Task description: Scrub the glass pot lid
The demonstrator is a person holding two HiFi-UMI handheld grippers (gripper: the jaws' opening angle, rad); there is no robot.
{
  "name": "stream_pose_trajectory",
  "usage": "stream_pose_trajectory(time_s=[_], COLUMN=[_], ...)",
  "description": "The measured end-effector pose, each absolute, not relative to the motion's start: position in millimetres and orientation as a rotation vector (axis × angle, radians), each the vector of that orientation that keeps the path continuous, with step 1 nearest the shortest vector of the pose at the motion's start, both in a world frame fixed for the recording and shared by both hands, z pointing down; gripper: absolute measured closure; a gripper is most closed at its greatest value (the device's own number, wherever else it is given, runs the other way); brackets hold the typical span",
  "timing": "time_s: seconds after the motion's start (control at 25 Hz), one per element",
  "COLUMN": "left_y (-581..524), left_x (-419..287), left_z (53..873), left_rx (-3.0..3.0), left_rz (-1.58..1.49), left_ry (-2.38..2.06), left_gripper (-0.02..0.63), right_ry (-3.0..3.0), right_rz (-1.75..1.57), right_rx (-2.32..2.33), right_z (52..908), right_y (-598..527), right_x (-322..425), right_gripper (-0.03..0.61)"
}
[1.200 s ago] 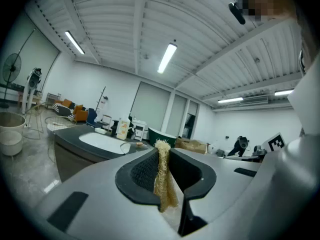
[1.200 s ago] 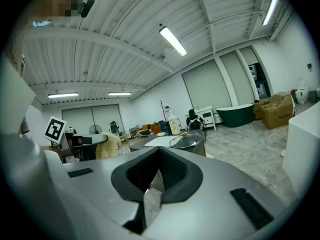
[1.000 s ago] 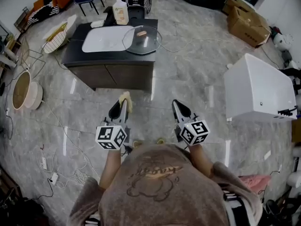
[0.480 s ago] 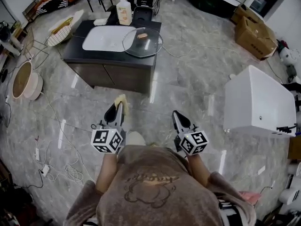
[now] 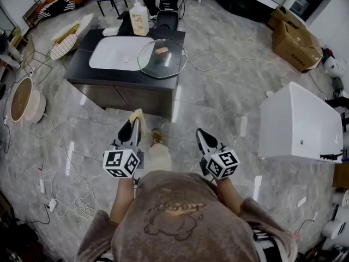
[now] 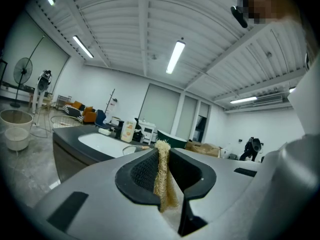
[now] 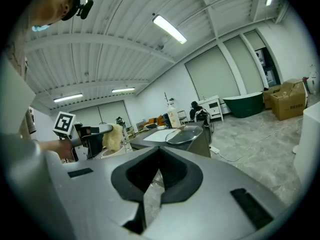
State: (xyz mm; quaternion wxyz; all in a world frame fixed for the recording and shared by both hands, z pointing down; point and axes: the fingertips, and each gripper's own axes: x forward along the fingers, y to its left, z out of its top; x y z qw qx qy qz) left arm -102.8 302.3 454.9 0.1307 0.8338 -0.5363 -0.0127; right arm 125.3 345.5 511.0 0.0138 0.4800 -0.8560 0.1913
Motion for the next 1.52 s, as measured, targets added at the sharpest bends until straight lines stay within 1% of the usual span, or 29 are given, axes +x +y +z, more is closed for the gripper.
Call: stream_pose_trajectory(time_s=[0.32,0.8,1.0,1.52], left_y=[182,16,-29,-88], left_x=[-107,-110,-113,-109], left_z=[455,427,422,424], left_rx=[2.433,2.532,2.551,2.490], left_rz=[-0.049,-0.031,-0.022,-0.039], left_ry=[-1.493,-1.346,-1.311,-1.372], left_gripper=[0.541,0.540,0.540,0.540], right_ry=[-2.679,-2.714,-2.733,-2.773], right_rz=[0.567,0.515,0.501,0.492], right_rx=[1.469,1.461,1.475,1.288], right_z=[499,459,451,451], right_y=[230,59,14,-56], right_x=[104,65,53,53], right_gripper=[0.580,0.580,0.580,0.580])
